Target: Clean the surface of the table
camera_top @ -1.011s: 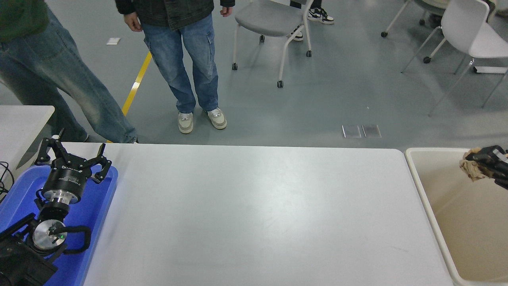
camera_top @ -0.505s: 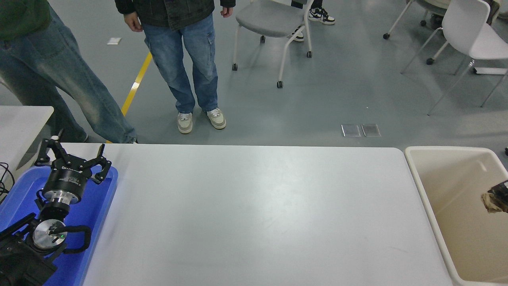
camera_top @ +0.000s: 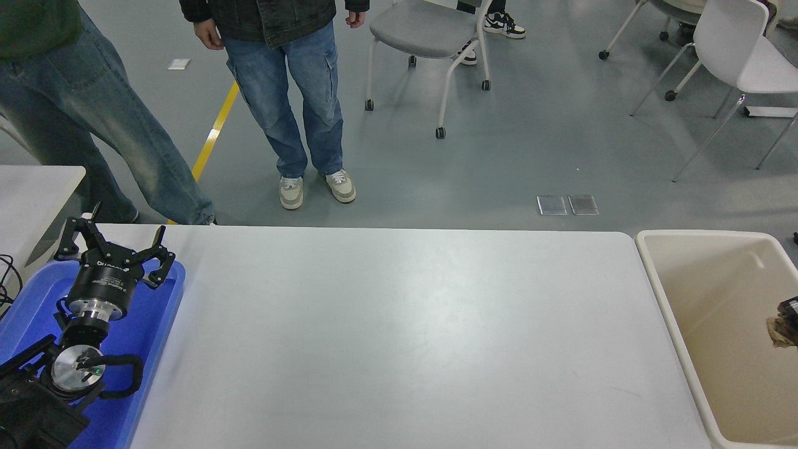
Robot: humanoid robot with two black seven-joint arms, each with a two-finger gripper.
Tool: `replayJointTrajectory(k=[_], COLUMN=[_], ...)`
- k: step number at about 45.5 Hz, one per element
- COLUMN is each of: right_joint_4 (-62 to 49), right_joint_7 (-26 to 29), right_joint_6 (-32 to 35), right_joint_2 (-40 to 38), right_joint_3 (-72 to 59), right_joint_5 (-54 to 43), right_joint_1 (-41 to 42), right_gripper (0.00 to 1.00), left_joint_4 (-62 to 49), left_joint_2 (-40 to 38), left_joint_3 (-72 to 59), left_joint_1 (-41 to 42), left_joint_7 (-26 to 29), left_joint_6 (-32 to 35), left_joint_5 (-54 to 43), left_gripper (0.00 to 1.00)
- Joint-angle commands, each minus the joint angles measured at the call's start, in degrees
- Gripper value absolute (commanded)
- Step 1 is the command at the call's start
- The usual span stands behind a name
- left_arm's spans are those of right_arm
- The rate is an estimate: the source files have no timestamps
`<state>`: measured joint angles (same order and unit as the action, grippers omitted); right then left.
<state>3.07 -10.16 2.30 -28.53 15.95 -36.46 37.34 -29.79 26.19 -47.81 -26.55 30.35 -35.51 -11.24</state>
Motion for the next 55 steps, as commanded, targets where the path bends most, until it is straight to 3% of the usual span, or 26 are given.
replayJointTrajectory(k=[1,22,23,24,25,26,27,55], right_joint_4=[-0.35,-0.96,-1.05,-1.05,-1.05,-1.22,-1.31,-2.19], right_joint_7=[-1.17,-0.56,-0.47,-0.47,-0.56,-0.56,-0.56,-0.56], right_joint_6=[-0.54,-1.69,-1.77,-1.95,-2.04,-2.04,-1.95,-2.04], right_joint_2=[0.85,3.92,3.92,3.92,3.75,3.57,3.48,3.31], right_joint_3=[-1.09,-1.01,-0.92,-1.00,-1.18,-1.27,-1.62,-6.90], right_joint_5=[3.85,4.02,4.02,4.02,4.02,4.02,4.02,9.30], right_joint_1=[1.07,2.21,2.39,2.56,2.65,2.83,2.92,4.59], right_gripper=[0.00,0.00,0.05,0.24,0.52,0.97,1.00,1.00], left_joint_4=[0.00,0.00,0.00,0.00,0.00,0.00,0.00,0.00], left_joint_2=[0.00,0.00,0.00,0.00,0.00,0.00,0.00,0.00], left_joint_3=[0.00,0.00,0.00,0.00,0.00,0.00,0.00,0.00], left_joint_1=[0.01,0.01,0.01,0.01,0.01,0.01,0.01,0.10], left_joint_7=[-0.03,-0.03,-0.03,-0.03,-0.03,-0.03,-0.03,-0.03], left_joint_6=[0.00,0.00,0.00,0.00,0.00,0.00,0.00,0.00], left_joint_5=[-0.01,-0.01,-0.01,-0.01,-0.01,-0.01,-0.01,-0.09], left_gripper=[1.00,1.00,1.00,1.00,1.00,1.00,1.00,1.00])
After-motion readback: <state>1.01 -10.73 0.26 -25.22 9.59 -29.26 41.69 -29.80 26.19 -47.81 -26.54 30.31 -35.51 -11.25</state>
